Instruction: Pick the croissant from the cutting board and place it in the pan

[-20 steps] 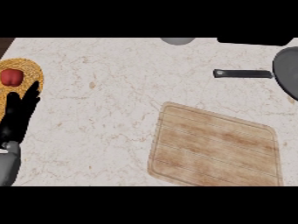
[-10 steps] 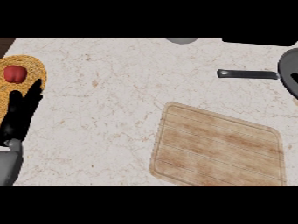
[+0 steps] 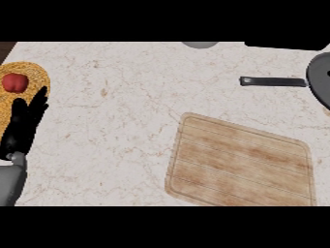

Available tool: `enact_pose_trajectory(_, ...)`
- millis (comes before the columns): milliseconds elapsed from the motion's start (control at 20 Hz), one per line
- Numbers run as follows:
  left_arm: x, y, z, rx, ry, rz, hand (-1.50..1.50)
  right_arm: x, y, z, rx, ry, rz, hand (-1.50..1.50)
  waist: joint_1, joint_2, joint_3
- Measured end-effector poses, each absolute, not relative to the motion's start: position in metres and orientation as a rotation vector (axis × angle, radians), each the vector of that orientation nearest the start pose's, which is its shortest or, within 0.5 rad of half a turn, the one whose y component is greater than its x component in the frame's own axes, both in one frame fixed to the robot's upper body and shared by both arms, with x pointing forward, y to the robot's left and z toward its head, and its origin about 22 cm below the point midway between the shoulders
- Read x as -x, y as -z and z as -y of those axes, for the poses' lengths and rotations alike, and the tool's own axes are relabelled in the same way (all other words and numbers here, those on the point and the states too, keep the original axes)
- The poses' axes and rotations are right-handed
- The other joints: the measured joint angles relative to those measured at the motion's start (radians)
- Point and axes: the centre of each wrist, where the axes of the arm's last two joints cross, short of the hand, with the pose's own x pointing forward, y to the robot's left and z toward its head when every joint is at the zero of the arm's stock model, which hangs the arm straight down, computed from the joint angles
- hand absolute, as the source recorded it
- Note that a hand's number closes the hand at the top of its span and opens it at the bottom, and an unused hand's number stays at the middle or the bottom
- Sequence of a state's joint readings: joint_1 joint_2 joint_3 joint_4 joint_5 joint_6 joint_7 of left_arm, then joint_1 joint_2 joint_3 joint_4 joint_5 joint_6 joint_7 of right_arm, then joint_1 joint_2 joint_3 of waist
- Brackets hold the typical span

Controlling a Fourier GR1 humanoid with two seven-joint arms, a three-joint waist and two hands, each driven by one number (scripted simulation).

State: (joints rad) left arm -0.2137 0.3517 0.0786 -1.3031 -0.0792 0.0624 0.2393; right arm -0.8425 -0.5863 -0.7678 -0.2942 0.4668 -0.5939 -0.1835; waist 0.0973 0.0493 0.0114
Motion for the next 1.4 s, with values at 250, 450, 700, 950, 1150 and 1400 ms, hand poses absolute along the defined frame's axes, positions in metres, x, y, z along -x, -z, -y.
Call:
enact_pose_trajectory(250, -0.29, -0.023, -0.326, -0.439, 0.157, 1.262, 0.0, -0.368, -0.077, 0.461, 1.199, 0.549, 1.291, -1.5, -0.012, -0.01, -0.002)
enact_pose_trajectory(450, -0.288, -0.018, -0.331, -0.45, 0.148, 1.247, 0.0, -0.354, -0.075, 0.479, 1.239, 0.629, 1.27, -1.5, -0.032, -0.017, -0.004)
enact_pose_trajectory(700, -0.275, -0.009, -0.341, -0.47, 0.125, 1.224, 0.0, -0.32, -0.065, 0.51, 1.265, 0.693, 1.27, -1.5, -0.06, -0.032, -0.006)
enact_pose_trajectory(950, -0.272, -0.015, -0.349, -0.485, 0.102, 1.202, 0.0, -0.28, -0.056, 0.54, 1.254, 0.709, 1.289, -1.5, -0.085, -0.044, -0.009)
enact_pose_trajectory(1150, -0.271, -0.012, -0.347, -0.499, 0.091, 1.197, 0.0, -0.242, -0.059, 0.567, 1.227, 0.681, 1.302, -1.5, -0.103, -0.05, -0.011)
enact_pose_trajectory(1400, -0.262, -0.013, -0.356, -0.502, 0.084, 1.19, 0.0, -0.198, -0.057, 0.586, 1.212, 0.642, 1.297, -1.5, -0.109, -0.054, -0.012)
